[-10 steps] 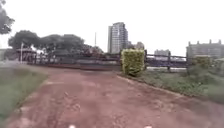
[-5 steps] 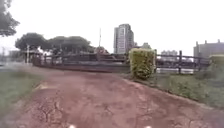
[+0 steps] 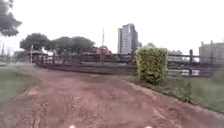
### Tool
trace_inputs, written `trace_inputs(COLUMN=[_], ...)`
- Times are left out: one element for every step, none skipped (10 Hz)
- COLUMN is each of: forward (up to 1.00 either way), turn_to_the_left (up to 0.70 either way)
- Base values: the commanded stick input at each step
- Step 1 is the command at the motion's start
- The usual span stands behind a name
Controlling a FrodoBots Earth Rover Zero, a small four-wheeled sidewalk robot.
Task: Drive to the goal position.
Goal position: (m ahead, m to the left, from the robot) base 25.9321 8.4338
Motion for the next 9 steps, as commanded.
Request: trace_inputs(forward=[1.00, 1.00, 1.00, 1.00, 1.00, 1.00, 1.00, 1.00, 1.00], turn_to_the_left=[0.03, 0.03, 0.03, 0.36, 0.40, 0.41, 0.43, 0.43, 0.43])
